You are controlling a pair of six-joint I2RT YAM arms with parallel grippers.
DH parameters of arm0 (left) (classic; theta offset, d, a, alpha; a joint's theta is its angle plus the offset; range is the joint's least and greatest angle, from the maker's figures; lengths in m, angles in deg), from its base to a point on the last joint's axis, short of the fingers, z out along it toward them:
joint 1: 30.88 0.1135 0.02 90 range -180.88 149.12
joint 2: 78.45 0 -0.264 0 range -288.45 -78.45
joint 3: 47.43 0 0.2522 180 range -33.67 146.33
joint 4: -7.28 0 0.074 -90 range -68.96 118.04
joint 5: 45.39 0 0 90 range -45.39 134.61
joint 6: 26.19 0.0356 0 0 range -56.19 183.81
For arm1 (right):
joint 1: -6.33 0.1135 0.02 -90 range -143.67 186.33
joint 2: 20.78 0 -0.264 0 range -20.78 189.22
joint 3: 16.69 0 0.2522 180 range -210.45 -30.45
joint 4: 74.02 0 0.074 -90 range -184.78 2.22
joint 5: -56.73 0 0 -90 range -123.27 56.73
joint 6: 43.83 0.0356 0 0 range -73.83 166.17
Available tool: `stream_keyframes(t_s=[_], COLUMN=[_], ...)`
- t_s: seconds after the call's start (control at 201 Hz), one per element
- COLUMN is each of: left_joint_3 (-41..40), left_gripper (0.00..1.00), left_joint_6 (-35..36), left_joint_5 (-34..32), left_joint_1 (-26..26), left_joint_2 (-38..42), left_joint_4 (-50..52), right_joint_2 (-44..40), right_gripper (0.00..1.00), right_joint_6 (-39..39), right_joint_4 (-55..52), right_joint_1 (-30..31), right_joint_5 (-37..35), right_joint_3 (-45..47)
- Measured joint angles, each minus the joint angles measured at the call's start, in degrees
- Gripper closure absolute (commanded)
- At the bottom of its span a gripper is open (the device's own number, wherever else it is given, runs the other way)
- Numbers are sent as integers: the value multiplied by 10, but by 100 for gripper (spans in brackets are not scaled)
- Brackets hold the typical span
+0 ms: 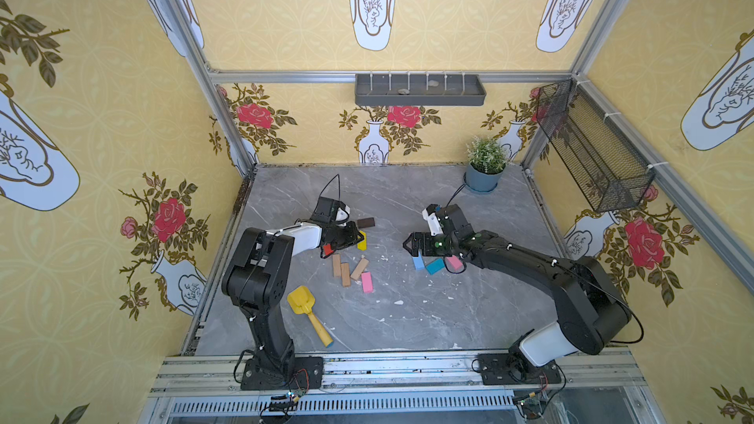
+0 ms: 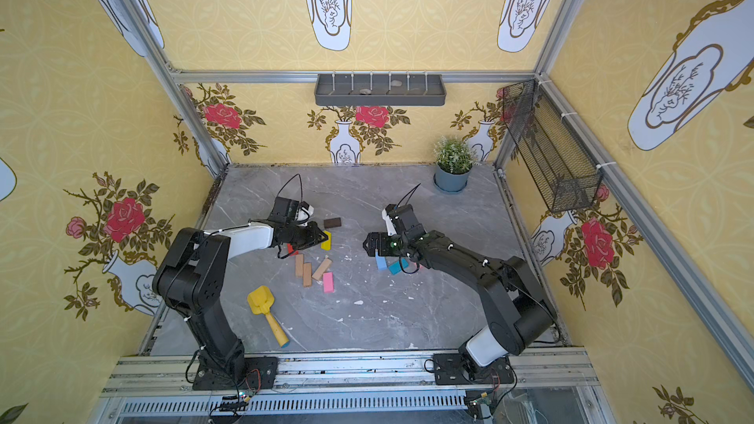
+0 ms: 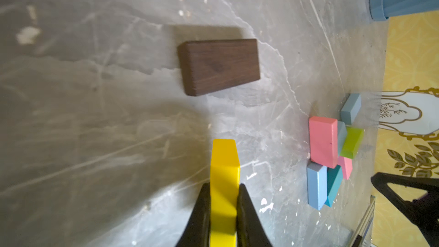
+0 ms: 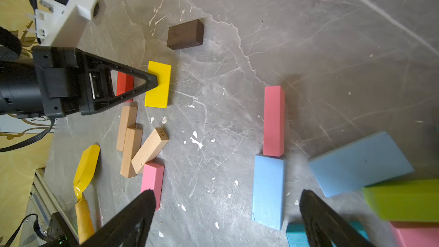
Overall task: Assemble the number 8 with building blocks
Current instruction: Adjust the building block at the center of the board, then assemble the building block at the center of the board.
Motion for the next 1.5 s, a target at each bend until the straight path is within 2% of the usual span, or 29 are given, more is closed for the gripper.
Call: stream_keyframes(t_s=[0.169, 0.368, 0.463, 0.627, 0.836, 1.02, 1.244, 1.503], left_joint_3=[1, 1, -2, -14, -9, -1, 30, 117], left_gripper=[74, 57, 47, 38, 36, 36, 35, 40], left_joint_6=[-1, 6, 12, 19, 54, 92, 110, 103], left_joint_5=[7, -18, -36, -63, -104, -138, -180, -238], left_joint_1=[7, 9, 12, 12, 12, -1, -54, -109], left_joint_2=[-13, -12, 2, 66, 166, 182, 123, 17], left_joint_4=[-15, -7, 1, 24, 76, 149, 210, 250], right_joint_2=[5, 12, 12, 15, 61, 92, 105, 55], right_gripper=[2, 2, 3, 2, 2, 2, 2, 2], right_joint_6=[2, 2, 2, 2, -3, 0, 16, 29], right_joint_4=[0, 0, 0, -3, -24, -33, -29, -24], right_joint_1=[0, 1, 1, 16, 68, 58, 10, -22], right_joint_5=[2, 2, 3, 5, -28, -36, -9, 13], right_joint_3=[2, 2, 1, -17, -92, -134, -158, -101])
